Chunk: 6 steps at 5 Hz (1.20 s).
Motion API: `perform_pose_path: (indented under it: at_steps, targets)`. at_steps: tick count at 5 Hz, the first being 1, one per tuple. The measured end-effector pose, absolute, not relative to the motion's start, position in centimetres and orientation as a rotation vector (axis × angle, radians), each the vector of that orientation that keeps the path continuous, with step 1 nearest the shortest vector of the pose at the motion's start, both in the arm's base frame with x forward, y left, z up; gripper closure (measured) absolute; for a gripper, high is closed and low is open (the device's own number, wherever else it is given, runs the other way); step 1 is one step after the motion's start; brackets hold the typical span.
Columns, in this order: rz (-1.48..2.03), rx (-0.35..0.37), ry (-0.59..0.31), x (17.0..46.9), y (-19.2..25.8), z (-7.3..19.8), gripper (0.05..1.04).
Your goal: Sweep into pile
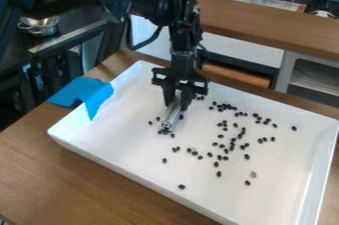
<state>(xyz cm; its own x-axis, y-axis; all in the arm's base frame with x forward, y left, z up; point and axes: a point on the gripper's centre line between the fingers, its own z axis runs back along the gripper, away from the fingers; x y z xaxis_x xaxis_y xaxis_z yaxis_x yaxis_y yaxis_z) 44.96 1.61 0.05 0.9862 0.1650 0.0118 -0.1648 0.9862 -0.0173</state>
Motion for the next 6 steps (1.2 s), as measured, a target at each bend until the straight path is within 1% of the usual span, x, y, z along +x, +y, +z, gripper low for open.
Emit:
perform_pose_path:
  at_steps: [1,3,4,5,6]
  targets:
    - [0.16,-0.01,-0.021,44.8,0.6,-0.1,0.716]
    - [0.127,-0.013,-0.024,44.6,-3.6,0.1,0.716]
    - [0.106,-0.019,-0.026,44.5,-6.0,0.1,0.716]
    - [0.074,-0.026,-0.051,44.4,-9.1,0.1,0.716]
    - [0.059,-0.035,-0.054,44.1,-10.9,0.3,0.716]
